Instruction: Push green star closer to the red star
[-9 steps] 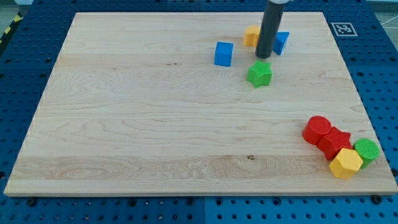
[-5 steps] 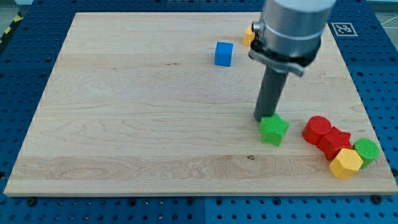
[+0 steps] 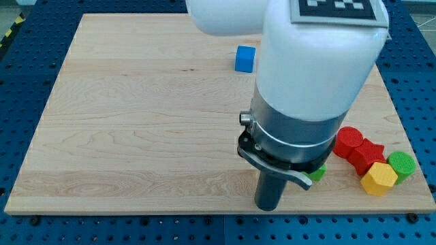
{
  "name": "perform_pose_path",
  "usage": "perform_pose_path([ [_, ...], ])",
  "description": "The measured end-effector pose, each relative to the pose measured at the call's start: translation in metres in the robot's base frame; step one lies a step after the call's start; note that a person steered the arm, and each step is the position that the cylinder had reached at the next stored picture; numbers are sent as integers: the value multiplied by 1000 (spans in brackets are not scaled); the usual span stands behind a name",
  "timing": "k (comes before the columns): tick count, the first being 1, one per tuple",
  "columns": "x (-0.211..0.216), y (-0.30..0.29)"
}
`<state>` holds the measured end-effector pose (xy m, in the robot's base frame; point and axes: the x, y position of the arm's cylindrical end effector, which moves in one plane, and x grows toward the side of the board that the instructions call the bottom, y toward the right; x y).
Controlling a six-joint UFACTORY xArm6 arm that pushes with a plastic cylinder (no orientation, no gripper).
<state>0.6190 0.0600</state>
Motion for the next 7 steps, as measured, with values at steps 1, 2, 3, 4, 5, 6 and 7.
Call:
perform_pose_path([
  [1, -9, 10],
  [2, -29, 20],
  [3, -31, 22],
  [4, -31, 40],
  [5, -31, 79],
  [6, -31, 84],
  [7, -30, 78],
])
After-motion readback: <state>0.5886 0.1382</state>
